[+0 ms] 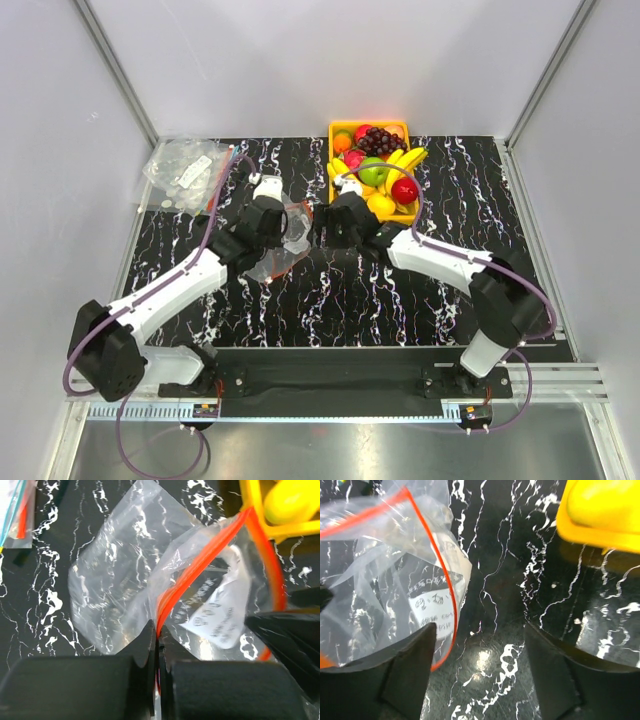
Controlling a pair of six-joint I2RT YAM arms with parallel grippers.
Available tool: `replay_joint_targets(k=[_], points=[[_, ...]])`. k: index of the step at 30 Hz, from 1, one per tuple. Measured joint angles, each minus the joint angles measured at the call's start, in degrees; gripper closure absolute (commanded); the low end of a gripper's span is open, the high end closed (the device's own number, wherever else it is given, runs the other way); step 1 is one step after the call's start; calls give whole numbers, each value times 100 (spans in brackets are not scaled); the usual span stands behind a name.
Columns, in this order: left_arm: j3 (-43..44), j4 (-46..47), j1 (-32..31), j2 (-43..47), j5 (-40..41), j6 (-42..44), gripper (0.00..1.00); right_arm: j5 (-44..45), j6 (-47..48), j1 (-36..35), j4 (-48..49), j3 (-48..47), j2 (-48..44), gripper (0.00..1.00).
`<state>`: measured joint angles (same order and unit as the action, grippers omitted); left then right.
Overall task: Place the food in the zip-top bag and seal the zipper
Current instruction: Open the zipper of the food storage bag, then pick up the fake fruit from the bin.
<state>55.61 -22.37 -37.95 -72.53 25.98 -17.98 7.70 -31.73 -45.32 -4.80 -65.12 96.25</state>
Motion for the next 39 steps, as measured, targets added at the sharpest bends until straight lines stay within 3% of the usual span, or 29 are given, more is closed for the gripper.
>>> replay_joint_targets(k=[4,10,12,14,22,29,39], points=[[7,72,146,-168,-15,-2,100,-35,127,142,-328,-210,-247,12],[186,96,262,-601,-111,2,100,-103,199,531,-605,-238,-962,11],[225,111,280,-632,-175,9,100,-138,199,817,-726,-304,-1078,3],[234,162,297,-629,-247,15,100,-127,212,1075,-868,-437,-1047,0],[267,264,374,-629,-428,-11,100,503,271,1285,-1853,-1882,149,0],[278,289,380,-629,-483,-195,100,1174,-614,1362,-2946,-3274,1475,0],[278,339,380,-629,-529,-313,100,1150,-1521,1362,-3154,-3556,1974,1]])
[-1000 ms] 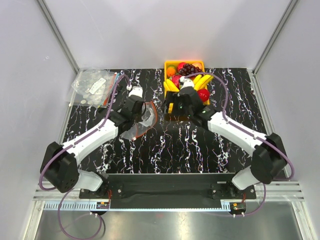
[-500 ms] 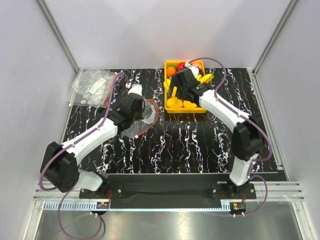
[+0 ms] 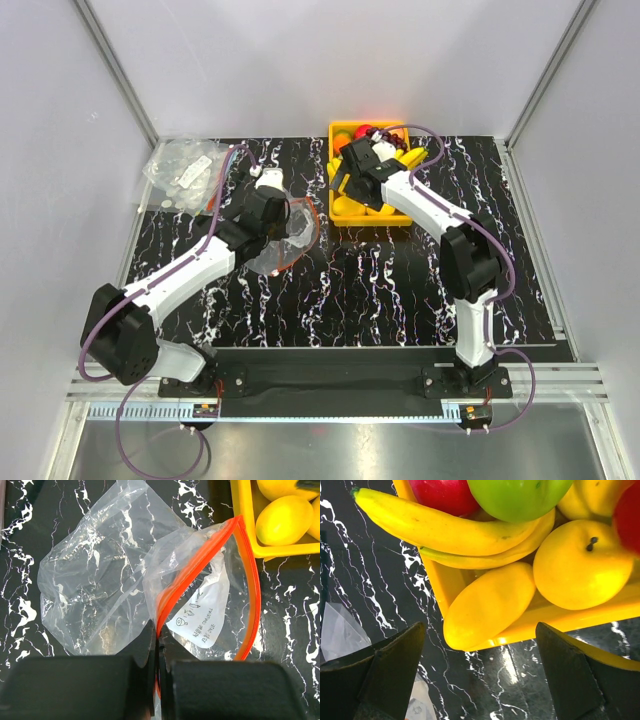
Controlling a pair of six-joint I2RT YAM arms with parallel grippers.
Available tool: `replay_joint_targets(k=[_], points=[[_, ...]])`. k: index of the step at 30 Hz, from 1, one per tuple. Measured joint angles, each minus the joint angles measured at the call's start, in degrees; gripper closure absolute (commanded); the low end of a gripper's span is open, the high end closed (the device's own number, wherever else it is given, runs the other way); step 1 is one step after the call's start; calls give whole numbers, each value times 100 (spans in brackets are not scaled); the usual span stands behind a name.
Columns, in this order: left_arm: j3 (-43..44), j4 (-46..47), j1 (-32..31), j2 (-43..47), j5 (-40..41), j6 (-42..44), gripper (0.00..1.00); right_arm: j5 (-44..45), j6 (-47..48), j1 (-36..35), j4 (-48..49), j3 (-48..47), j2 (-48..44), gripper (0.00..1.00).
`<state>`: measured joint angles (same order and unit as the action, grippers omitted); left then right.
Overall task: Place the food in the zip-top bag and seal the zipper
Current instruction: Pick up the fake fruit from the bin.
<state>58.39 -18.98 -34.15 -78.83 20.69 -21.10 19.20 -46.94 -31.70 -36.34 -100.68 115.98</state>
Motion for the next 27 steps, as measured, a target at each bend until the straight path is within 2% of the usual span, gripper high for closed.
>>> replay_joint_targets(k=[9,14,17,19,22,27], points=[[0,4,0,2,9,-142,100,-142,-391,9,223,-114,564,5],[0,4,0,15,24,-146,100,-166,-538,11,240,-120,697,12],[0,4,0,52,39,-146,100,-199,-625,22,330,-120,702,26],[0,4,0,72,42,-146,100,-240,-704,37,374,-120,699,46],[0,2,0,76,52,-146,100,-232,-704,42,492,-92,686,49],[0,0,0,76,57,-146,100,-247,-686,96,855,245,581,64]])
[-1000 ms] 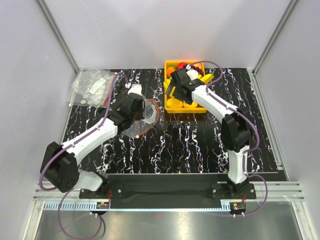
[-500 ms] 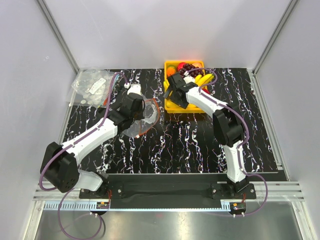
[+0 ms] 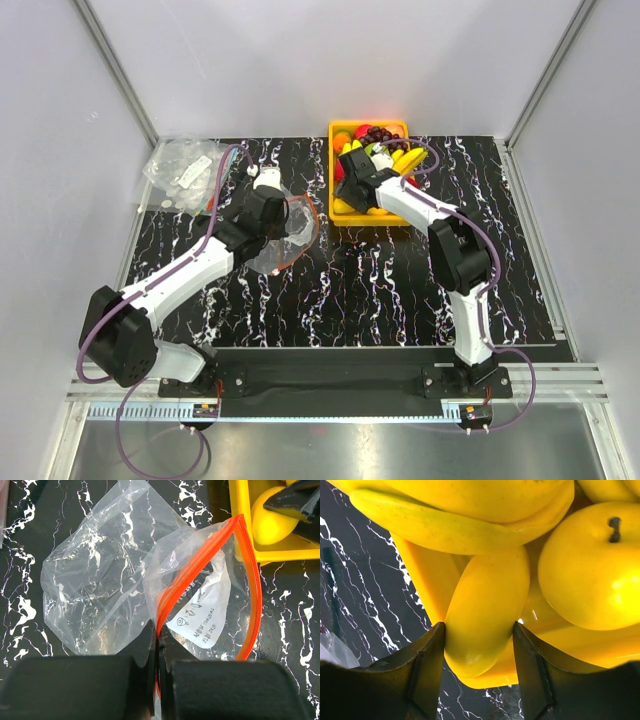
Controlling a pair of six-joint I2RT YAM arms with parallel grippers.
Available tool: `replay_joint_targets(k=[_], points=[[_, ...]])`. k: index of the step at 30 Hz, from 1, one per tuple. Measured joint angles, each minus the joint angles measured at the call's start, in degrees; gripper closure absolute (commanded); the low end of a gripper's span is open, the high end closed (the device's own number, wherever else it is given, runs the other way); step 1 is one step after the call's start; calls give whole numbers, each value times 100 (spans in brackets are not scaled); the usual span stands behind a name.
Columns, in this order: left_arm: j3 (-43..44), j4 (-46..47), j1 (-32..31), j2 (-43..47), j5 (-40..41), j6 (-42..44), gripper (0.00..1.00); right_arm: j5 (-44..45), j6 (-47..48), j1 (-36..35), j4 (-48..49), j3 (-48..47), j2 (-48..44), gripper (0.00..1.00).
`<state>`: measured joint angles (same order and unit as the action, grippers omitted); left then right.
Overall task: Place the food in the zip-top bag and seal the zipper
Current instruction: Pick up the fake fruit from the bin.
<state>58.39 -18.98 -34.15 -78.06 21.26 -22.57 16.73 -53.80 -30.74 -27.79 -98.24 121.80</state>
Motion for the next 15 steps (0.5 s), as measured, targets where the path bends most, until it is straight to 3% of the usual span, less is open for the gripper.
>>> replay_joint_targets(k=[15], points=[[0,-48,0,0,4,0,100,-428,302,4,396,1169,-1429,66]])
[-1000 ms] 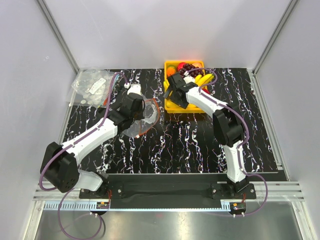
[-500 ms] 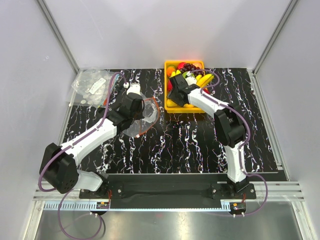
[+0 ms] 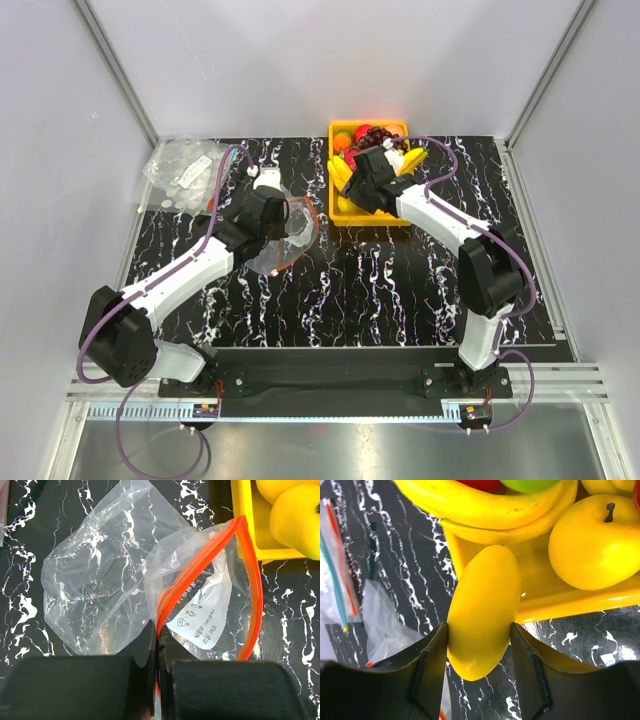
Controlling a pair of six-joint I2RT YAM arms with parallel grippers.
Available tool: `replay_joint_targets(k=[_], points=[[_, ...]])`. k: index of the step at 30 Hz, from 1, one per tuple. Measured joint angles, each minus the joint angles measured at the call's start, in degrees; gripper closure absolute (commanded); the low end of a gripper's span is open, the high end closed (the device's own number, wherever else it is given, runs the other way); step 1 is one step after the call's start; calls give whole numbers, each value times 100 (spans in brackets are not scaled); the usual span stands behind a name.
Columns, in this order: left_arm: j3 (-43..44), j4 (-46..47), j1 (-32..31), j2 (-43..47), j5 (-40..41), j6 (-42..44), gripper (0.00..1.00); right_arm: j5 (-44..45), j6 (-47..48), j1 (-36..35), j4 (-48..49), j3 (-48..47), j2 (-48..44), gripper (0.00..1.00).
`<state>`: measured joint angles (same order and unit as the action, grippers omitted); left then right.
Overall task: Place the food in the zip-top bag and seal the zipper
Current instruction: Pick up the fake fruit from the bin.
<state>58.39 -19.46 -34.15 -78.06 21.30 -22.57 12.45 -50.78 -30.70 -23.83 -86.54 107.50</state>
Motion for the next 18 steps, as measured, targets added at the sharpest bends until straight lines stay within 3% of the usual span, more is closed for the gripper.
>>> replay_joint_targets(k=[11,18], points=[[101,-59,0,-66,-33,-2,100,-706,732,2,566,968,-1047,66],[839,-291,0,-769,-175,-46,100,-1539,1224,2,1279,1825,-1847,66]])
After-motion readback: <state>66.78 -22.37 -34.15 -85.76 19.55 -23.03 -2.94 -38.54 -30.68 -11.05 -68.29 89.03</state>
